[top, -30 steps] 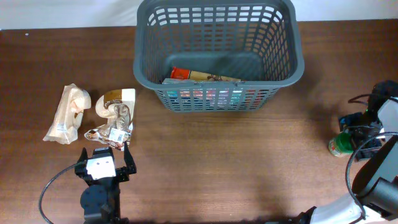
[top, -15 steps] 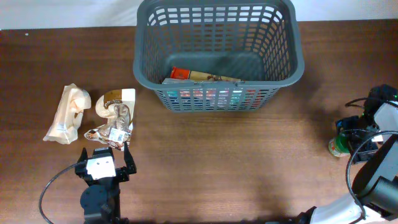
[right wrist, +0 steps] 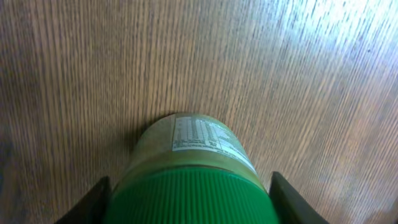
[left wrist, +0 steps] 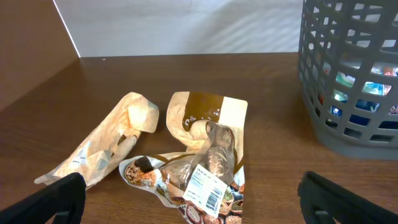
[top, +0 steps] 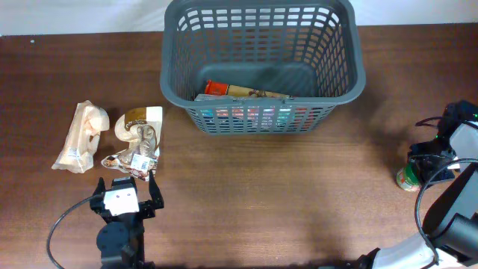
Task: Pack container
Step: 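Lower the right gripper over the green-lidded jar and grasp it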
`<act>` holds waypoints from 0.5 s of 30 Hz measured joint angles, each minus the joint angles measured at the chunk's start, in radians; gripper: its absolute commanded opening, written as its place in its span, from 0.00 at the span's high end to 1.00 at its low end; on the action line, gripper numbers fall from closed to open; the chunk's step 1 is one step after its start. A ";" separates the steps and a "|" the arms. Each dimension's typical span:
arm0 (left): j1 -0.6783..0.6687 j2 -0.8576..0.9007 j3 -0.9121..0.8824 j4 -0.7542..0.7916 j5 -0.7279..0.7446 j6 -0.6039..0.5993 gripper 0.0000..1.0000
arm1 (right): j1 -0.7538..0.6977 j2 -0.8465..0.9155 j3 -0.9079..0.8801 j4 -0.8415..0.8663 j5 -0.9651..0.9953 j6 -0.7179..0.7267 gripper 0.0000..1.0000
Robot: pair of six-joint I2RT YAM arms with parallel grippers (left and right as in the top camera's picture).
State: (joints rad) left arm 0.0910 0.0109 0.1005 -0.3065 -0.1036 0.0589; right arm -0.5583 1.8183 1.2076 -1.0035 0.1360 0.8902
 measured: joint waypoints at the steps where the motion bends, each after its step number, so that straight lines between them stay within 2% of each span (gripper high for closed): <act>1: 0.000 0.000 0.000 0.000 0.000 0.000 0.01 | 0.000 0.000 0.000 0.000 0.000 0.000 0.96; 15: 0.000 0.000 0.000 0.000 0.000 0.000 0.01 | 0.000 0.000 0.023 0.004 0.000 -0.055 0.96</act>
State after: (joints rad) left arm 0.0910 0.0109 0.1005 -0.3065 -0.1036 0.0589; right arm -0.5583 1.8183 1.2304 -0.9997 0.1356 0.8356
